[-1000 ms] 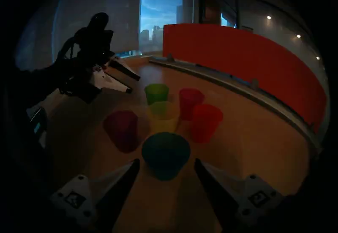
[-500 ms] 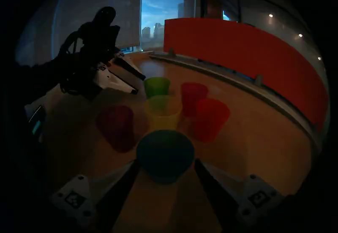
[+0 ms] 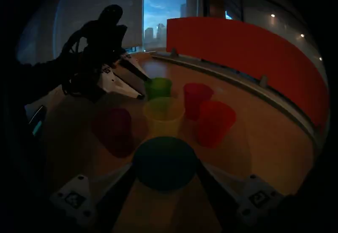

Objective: Pour water

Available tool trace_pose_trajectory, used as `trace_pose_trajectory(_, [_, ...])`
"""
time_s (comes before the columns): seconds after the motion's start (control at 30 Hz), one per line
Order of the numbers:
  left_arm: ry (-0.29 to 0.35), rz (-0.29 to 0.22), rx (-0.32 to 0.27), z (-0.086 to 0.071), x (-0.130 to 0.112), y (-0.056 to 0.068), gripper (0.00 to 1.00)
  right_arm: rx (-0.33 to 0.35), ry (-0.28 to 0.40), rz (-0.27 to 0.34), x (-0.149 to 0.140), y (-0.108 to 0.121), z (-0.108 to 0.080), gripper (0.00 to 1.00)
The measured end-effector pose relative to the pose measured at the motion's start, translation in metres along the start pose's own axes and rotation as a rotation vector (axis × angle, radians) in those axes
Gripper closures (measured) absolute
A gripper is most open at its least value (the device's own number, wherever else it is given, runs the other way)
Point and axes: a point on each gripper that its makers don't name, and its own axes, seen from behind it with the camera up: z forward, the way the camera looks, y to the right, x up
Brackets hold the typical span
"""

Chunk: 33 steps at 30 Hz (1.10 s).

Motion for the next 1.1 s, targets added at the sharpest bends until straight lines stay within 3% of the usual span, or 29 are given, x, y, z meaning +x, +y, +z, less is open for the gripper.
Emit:
trace_pose_trajectory(0.73, [-0.009, 0.021, -0.024, 0.029, 0.013, 0.005, 0.01, 0.013, -0.004, 0.001, 0.0, 0.002, 0.005, 0.06])
trace_pose_trajectory(1.1, [-0.011, 0.045, -0.011, 0.034, 0.015, 0.004, 0.15, 0.011, -0.004, 0.0, -0.001, 0.003, 0.005, 0.07])
